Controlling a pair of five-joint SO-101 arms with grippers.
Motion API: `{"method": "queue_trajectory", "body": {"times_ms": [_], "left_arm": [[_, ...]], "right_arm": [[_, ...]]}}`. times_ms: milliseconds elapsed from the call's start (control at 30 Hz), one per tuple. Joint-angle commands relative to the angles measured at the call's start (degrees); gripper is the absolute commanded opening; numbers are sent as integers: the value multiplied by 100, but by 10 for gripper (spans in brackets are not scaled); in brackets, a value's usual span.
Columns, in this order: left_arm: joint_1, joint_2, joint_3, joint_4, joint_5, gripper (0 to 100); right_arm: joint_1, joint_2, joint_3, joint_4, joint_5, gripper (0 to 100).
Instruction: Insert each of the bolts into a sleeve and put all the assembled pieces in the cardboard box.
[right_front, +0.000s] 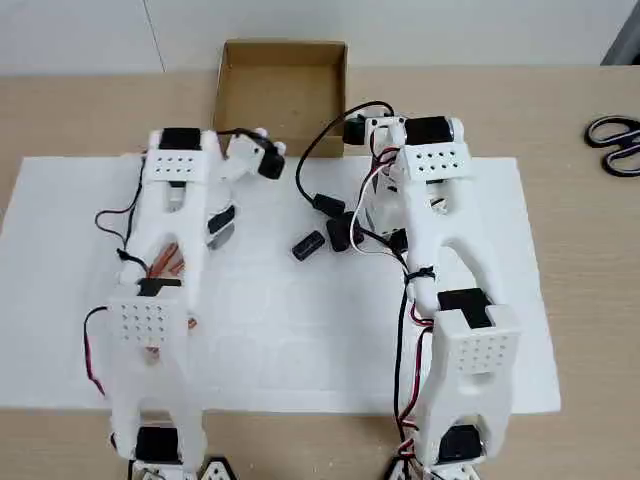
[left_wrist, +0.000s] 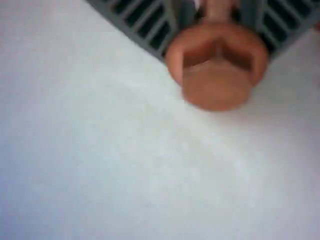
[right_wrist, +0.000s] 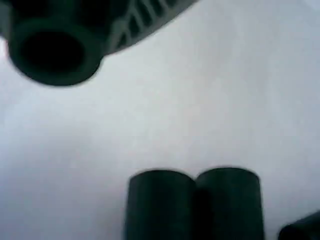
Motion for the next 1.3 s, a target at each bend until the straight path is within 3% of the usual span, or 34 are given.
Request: {"method": "queue_trajectory", "body": {"times_ms": [0,233,567,733,833,1133,1267], "left_arm": [[167,-79,-426,132,202,5],[176,-422,-374,141,308,5],[475,-2321,233,132,624,5],[440,-3473,286,132,1934,5],[422,-4070,295,132,2479,5],[440,-5837,479,132,2541,5],[800,-6760,1130,123,2541,5]], "right_arm": [[40,-391,-18,92,9,4],[40,-391,-18,92,9,4],[-4,-453,-44,92,9,4],[4,-673,-44,110,-9,4],[4,-1165,-26,119,-35,4],[-92,-3618,-9,119,9,3],[-338,-5033,-9,119,9,3]]}}
